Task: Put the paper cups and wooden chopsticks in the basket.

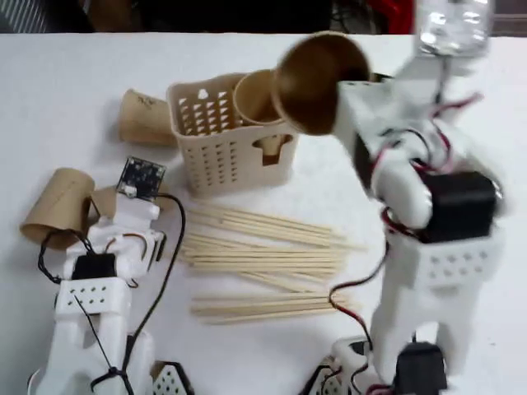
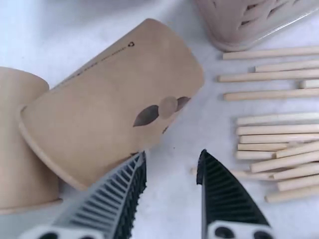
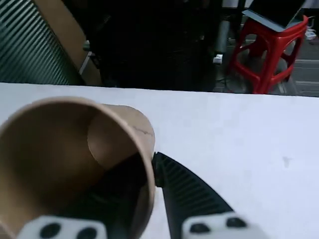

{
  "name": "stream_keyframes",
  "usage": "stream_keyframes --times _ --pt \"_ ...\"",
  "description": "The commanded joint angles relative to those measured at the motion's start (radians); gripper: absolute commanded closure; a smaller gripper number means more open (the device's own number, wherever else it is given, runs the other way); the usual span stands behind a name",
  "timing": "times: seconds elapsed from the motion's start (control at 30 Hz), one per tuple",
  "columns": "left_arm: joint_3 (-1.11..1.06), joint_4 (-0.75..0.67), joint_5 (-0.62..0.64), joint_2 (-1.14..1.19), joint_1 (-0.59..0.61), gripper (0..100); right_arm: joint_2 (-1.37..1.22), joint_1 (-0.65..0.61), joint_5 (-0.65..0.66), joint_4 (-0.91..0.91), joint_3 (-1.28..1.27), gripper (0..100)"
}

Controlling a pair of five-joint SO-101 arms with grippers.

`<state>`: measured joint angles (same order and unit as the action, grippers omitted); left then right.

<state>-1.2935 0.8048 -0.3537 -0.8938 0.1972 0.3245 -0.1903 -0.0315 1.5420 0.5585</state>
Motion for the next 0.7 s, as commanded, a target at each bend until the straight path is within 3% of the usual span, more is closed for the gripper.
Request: stream_keyframes --times 0.0,0.67 --pt "0.005 -0.018 0.008 -0.016 -0.010 82 -0.084 -0.053 -0.014 -0.041 0.035 98.2" --pt "0.006 -0.018 0.006 -0.016 -0.008 82 -0.378 -0.071 -0.057 -0.174 0.043 98.0"
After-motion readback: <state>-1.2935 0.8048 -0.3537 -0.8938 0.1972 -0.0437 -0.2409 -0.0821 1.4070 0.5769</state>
